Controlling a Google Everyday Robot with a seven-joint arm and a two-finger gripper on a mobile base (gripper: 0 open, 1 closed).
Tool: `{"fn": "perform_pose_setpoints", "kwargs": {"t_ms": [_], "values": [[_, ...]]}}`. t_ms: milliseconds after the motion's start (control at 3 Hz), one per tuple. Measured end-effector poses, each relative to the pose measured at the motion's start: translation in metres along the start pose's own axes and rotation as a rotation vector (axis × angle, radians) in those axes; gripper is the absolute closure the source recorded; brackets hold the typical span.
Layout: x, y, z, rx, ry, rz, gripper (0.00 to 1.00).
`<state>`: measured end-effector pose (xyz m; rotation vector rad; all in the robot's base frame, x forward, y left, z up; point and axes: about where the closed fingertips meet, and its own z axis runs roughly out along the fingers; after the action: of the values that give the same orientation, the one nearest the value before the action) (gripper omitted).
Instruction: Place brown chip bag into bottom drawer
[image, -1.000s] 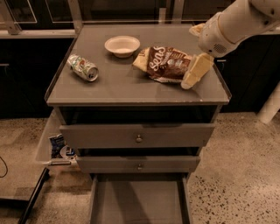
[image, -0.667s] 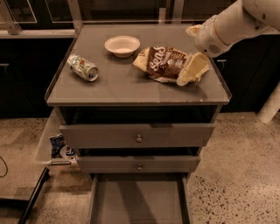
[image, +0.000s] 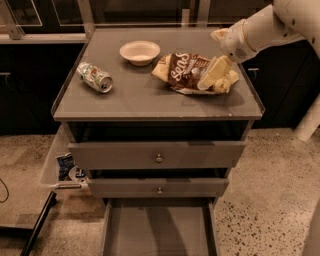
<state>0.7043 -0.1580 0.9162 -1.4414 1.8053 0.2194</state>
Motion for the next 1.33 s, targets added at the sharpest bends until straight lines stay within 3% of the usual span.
{"fn": "perform_pose_setpoints", "kwargs": {"t_ms": [1000,1333], "values": [[0.021,-0.015,0.039,-0.085,-0.002,0.128,0.0],[0.024,-0.013,0.05,-0.122,0.018,0.165,0.19]]}}
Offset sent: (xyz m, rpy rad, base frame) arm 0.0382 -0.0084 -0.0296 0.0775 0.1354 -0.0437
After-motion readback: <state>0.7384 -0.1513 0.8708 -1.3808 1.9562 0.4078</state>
